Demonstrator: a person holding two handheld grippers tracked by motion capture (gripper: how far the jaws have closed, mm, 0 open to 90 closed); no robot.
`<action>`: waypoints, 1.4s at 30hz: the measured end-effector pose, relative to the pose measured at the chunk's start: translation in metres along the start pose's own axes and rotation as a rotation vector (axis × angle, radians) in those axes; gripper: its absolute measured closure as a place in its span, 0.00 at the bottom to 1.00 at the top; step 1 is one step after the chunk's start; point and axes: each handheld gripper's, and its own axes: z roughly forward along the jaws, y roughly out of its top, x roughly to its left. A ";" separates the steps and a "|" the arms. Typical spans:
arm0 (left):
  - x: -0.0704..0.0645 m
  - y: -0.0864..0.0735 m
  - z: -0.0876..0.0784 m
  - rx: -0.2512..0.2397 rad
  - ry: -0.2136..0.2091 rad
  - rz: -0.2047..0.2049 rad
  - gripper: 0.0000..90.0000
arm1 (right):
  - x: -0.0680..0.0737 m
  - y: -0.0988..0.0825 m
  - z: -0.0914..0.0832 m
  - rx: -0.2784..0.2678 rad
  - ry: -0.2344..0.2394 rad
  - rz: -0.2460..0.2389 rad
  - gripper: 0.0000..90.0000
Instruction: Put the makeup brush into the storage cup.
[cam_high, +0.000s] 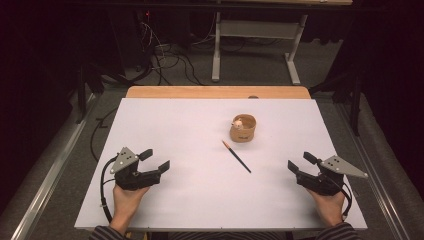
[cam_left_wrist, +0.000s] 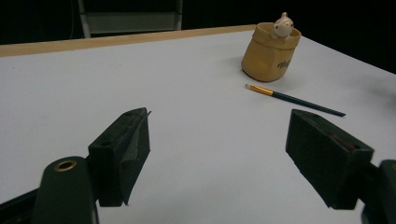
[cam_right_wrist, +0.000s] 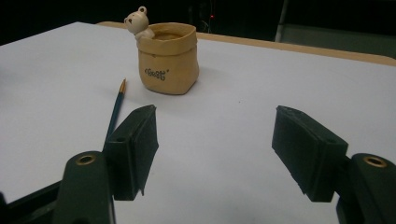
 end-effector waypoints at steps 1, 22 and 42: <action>0.000 0.000 0.000 0.000 0.000 0.000 0.25 | 0.000 0.000 0.000 0.002 -0.002 0.003 0.37; -0.001 0.000 0.002 0.007 0.001 0.005 0.25 | 0.002 0.006 0.003 -0.014 0.003 0.002 0.37; -0.002 -0.001 0.003 0.012 -0.002 0.005 0.25 | 0.006 0.019 0.009 -0.017 0.013 -0.011 0.39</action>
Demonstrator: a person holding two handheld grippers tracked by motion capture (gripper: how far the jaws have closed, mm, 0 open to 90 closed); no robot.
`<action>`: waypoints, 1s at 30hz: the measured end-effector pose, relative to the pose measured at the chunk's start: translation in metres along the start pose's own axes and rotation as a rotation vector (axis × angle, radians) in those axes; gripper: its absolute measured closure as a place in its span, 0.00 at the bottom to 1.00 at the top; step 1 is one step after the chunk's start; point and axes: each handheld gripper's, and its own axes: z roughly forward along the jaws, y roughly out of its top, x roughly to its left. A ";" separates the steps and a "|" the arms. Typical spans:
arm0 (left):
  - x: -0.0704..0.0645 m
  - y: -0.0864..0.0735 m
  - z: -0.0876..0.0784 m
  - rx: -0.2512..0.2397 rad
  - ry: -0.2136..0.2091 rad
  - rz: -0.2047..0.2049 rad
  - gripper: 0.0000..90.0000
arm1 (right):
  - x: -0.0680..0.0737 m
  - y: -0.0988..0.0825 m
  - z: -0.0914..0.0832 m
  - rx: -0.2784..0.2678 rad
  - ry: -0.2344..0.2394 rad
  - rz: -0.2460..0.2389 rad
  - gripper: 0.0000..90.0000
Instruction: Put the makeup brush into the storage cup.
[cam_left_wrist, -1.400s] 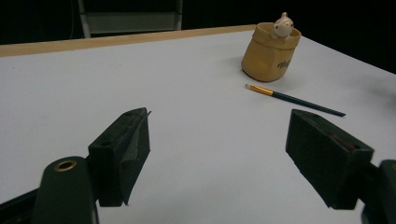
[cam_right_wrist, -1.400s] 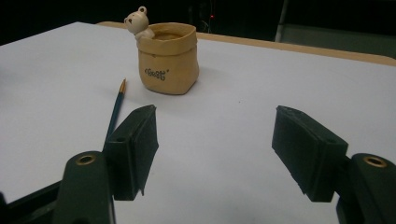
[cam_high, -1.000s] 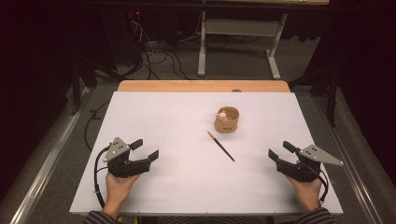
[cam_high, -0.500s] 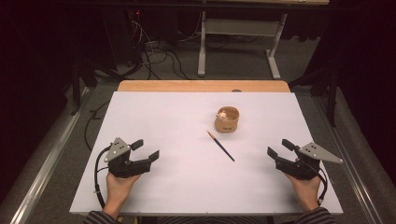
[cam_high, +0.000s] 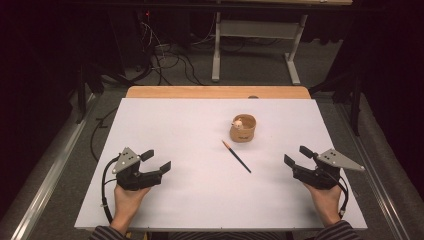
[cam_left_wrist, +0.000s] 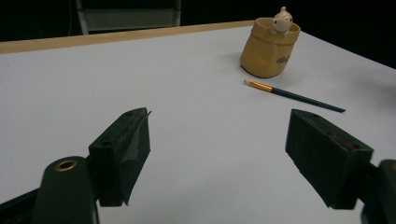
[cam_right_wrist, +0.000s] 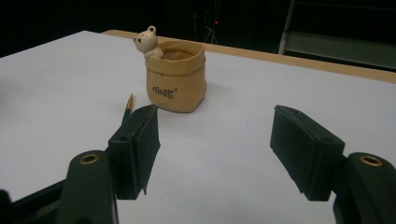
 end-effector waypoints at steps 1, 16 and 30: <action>0.000 0.000 0.000 0.000 0.000 0.000 0.25 | 0.000 0.001 0.000 -0.001 0.002 -0.003 0.39; 0.000 0.000 0.000 0.000 -0.002 0.004 0.25 | 0.004 0.011 0.010 0.019 0.015 -0.007 0.39; 0.000 0.000 -0.001 -0.001 -0.003 0.003 0.25 | 0.009 0.016 0.015 0.020 0.038 -0.001 0.39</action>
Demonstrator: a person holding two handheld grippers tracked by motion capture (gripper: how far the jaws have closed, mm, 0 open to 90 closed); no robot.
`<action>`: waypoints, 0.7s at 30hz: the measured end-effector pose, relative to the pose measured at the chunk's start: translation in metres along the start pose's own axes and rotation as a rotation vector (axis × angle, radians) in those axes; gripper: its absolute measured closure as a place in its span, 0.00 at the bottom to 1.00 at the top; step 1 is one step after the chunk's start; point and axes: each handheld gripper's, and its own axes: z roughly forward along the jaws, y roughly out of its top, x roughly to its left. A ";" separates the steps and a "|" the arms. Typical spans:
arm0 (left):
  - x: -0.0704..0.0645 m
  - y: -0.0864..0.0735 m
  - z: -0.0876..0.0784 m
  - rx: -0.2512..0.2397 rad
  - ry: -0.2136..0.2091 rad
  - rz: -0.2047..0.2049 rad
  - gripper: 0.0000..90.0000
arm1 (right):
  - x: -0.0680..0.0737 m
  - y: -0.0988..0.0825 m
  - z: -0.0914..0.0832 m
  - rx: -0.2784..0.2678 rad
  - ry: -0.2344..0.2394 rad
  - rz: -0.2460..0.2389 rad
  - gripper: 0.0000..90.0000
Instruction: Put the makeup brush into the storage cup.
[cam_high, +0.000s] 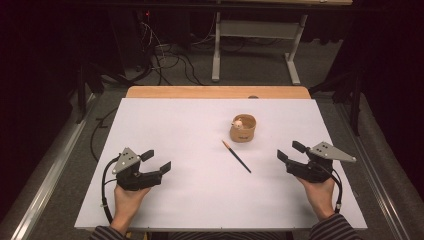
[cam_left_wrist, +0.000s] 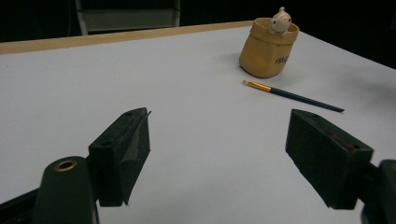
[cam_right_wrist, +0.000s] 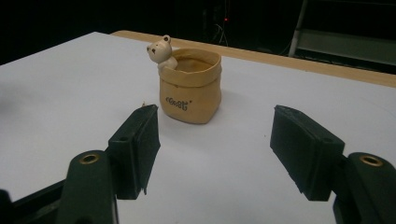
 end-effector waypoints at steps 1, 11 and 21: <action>0.000 0.000 0.000 0.000 0.000 0.001 0.25 | 0.000 0.001 0.001 0.000 0.005 -0.001 0.39; 0.000 0.000 0.000 0.000 -0.001 0.000 0.25 | 0.004 0.005 0.006 -0.004 0.009 -0.008 0.39; 0.000 0.000 0.000 -0.001 -0.002 0.000 0.25 | 0.011 0.010 0.013 -0.005 0.025 -0.023 0.39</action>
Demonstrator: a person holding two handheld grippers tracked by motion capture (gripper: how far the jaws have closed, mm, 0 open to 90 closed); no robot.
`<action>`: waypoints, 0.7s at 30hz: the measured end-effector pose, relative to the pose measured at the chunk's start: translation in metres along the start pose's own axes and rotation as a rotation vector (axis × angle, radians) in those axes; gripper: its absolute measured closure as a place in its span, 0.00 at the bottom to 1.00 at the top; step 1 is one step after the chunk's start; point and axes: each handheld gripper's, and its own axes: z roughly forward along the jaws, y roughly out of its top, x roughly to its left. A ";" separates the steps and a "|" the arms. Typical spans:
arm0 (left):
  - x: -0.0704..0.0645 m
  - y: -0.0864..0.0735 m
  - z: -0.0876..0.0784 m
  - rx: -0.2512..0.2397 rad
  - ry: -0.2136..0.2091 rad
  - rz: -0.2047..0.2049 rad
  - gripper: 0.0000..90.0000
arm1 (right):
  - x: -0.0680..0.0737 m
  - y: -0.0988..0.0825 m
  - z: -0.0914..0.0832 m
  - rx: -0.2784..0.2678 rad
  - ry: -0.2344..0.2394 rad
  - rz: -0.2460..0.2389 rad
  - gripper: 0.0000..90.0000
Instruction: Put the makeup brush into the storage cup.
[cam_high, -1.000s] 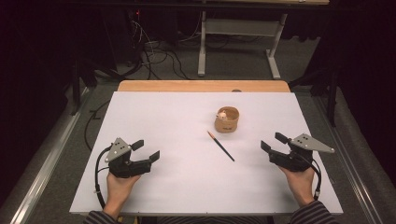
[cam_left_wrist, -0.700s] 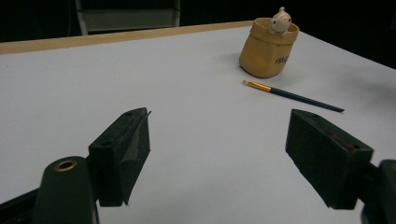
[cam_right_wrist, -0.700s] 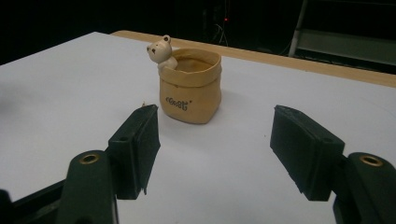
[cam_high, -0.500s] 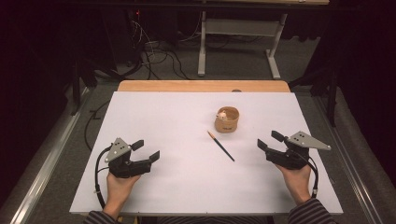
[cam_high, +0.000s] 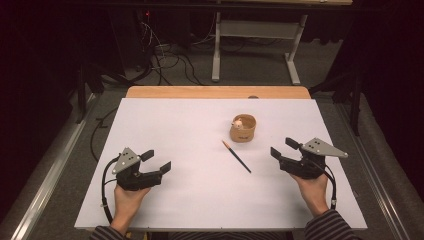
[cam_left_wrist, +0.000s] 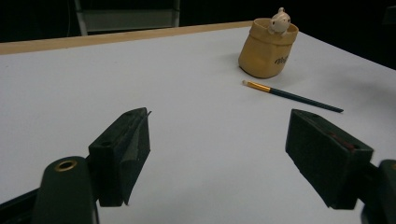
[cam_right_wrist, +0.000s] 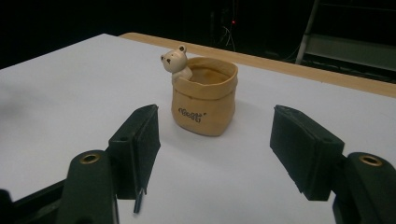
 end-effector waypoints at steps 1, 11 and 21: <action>0.000 0.000 0.000 0.000 0.000 0.000 0.25 | 0.001 0.001 0.001 -0.002 0.003 -0.001 0.39; 0.000 0.000 0.000 0.000 -0.001 0.000 0.25 | 0.007 0.007 0.010 -0.004 0.019 -0.013 0.39; 0.000 0.000 0.001 0.000 -0.002 -0.002 0.25 | 0.014 0.014 0.019 -0.014 0.030 -0.025 0.39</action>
